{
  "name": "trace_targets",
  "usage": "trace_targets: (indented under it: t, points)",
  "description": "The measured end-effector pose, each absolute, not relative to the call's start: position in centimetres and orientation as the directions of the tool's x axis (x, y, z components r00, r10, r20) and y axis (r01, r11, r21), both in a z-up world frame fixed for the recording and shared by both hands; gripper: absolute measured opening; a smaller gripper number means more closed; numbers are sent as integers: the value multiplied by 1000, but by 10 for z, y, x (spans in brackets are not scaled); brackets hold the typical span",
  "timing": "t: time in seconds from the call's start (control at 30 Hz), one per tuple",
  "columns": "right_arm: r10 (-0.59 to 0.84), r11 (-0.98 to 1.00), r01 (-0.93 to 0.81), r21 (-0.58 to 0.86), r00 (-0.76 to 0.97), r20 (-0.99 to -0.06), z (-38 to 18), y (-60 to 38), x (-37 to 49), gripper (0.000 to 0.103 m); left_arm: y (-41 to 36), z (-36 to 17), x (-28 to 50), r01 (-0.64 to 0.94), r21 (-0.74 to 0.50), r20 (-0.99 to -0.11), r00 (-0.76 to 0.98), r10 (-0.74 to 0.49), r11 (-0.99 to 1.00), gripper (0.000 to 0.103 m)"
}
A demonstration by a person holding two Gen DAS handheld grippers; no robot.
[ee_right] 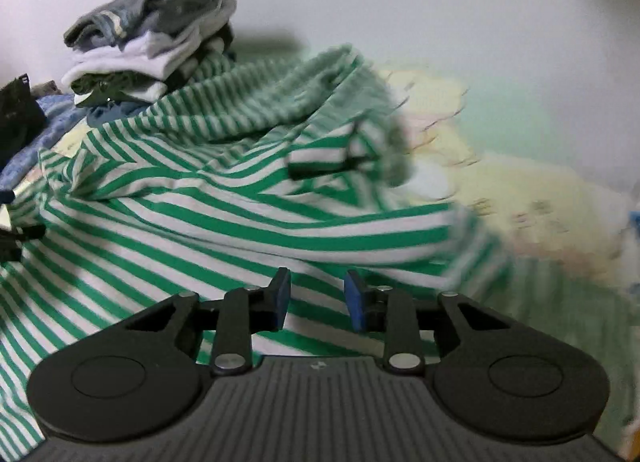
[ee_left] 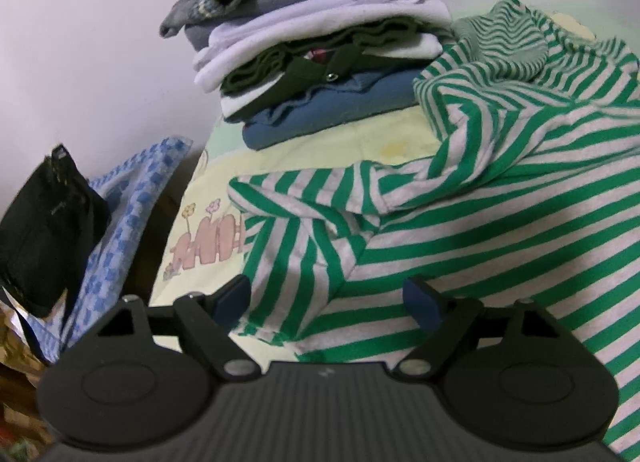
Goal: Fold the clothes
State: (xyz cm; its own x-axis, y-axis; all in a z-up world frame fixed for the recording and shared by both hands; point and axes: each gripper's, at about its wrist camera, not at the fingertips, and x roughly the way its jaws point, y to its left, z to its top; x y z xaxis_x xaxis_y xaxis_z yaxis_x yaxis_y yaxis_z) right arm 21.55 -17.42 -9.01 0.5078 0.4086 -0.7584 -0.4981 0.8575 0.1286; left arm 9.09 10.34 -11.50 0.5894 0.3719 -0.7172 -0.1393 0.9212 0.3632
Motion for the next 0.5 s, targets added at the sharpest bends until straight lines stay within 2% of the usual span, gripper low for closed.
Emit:
trace_targets:
  t: [0.1, 0.13, 0.23, 0.27, 0.33, 0.4, 0.47, 0.5]
  points:
    - [351, 918, -366, 151, 576, -738, -94, -185, 251, 18, 104, -118, 95, -135, 372, -721, 581, 377, 919, 86]
    - [329, 934, -320, 159, 599, -730, -95, -188, 263, 18, 105, -115, 97, -136, 363, -722, 585, 370, 922, 85]
    - [295, 953, -245, 177, 630, -719, -92, -200, 280, 16, 105, -108, 100, -136, 335, -724, 597, 347, 933, 77]
    - [303, 950, -258, 176, 625, -720, -86, -201, 279, 18, 103, -104, 98, -118, 316, -721, 615, 319, 941, 76]
    - [345, 928, -337, 161, 609, -714, -68, -199, 267, 31, 92, -93, 95, -58, 288, -701, 667, 251, 956, 77]
    - [403, 893, -414, 179, 552, -730, -52, -194, 256, 34, 81, -84, 97, 2, 258, -685, 706, 181, 966, 84]
    - [473, 861, -445, 246, 527, -706, -38, -192, 251, 41, 70, -80, 111, 45, 234, -678, 723, 130, 971, 87]
    - [490, 855, -446, 265, 528, -694, -33, -189, 252, 49, 65, -79, 120, 60, 226, -677, 728, 112, 972, 87]
